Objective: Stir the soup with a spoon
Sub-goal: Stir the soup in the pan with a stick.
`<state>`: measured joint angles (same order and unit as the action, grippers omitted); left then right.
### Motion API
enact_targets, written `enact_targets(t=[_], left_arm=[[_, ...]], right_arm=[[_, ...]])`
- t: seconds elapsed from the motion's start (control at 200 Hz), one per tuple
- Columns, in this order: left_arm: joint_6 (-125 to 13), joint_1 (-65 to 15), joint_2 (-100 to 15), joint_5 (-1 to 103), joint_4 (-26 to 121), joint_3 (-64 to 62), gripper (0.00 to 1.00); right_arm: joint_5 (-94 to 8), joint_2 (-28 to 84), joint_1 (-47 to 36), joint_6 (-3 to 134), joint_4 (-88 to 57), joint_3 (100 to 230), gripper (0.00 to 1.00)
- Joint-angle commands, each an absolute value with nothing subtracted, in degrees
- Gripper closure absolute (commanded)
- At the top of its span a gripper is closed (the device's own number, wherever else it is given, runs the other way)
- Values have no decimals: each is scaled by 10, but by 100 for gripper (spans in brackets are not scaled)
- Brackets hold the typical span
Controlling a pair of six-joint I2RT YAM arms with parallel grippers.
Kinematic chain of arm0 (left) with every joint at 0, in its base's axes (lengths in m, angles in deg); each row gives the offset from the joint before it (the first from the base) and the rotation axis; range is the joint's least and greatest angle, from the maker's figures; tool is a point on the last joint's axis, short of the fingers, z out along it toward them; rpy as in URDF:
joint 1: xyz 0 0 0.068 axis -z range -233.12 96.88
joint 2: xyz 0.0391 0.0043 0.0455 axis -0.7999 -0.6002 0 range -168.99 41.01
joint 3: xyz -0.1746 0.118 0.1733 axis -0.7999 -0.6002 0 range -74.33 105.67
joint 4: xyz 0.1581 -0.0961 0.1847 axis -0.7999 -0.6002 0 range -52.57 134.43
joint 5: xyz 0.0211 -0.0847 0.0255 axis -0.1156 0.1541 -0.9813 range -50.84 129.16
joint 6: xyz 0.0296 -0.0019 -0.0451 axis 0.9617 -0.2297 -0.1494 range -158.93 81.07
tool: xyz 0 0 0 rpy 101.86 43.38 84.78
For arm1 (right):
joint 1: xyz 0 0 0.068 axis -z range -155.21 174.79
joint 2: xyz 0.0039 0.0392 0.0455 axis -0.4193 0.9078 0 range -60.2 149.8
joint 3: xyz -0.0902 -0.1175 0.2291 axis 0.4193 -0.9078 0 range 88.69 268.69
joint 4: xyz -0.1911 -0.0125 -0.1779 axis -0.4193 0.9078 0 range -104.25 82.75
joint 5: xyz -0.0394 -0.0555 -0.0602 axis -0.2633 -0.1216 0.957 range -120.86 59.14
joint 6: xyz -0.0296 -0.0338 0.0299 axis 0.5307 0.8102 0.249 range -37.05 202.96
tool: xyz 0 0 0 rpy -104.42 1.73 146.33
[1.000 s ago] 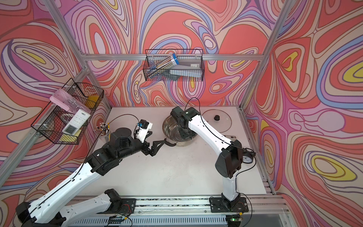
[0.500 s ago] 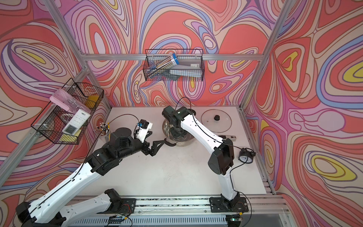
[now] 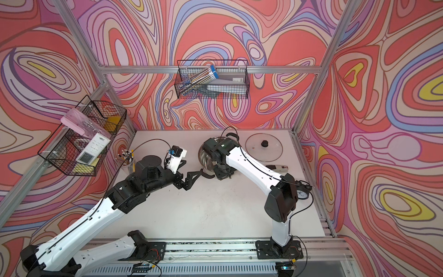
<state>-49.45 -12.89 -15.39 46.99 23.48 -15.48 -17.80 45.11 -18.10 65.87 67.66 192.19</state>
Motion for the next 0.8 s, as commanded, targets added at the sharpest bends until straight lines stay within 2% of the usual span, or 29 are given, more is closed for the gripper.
enact_targets(t=[0.0, 0.371, 0.796], left_arm=[[-497, -124, -159, 480, 253, -157, 1], [-498, -123, -163, 475, 252, -154, 1], [-502, -122, -162, 469, 249, -156, 1]], right_arm=[[-146, 429, -177, 641, 669, 1907, 100], [-145, 451, -114, 660, 650, 1933, 100], [-185, 570, -119, 679, 670, 2111, 100]])
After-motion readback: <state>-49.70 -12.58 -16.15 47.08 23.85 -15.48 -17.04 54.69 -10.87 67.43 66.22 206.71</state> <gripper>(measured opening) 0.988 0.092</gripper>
